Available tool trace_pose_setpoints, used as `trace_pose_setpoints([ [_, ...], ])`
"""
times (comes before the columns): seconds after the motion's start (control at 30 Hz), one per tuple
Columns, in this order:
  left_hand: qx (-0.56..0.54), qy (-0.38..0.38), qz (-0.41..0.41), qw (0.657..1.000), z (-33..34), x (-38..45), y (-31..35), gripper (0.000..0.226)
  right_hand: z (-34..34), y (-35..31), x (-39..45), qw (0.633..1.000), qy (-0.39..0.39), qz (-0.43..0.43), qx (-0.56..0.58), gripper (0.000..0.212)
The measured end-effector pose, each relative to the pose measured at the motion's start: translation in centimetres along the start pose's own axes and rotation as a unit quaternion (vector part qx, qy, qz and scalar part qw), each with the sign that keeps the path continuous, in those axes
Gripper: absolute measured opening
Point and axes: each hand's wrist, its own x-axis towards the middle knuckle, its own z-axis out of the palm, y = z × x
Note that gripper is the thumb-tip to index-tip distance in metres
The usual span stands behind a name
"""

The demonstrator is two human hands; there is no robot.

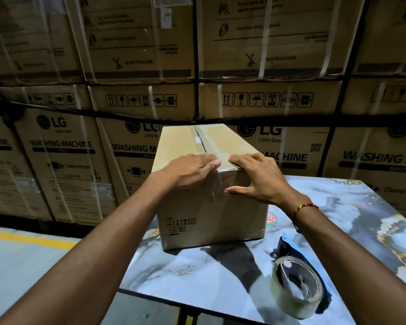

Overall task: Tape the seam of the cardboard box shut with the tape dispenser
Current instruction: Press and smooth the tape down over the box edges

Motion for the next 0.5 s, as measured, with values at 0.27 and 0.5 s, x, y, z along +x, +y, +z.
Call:
trace_pose_setpoints([
  [0.27,-0.026,-0.072,-0.051,0.996,-1.1,2.6,0.7,0.063,0.0,0.3,-0.1,1.0,0.002,-0.011,0.003,0.084],
  [0.5,0.0,-0.096,-0.067,0.993,-0.3,4.7,0.7,0.067,-0.3,0.3,0.2,1.0,-0.02,-0.004,0.002,0.078],
])
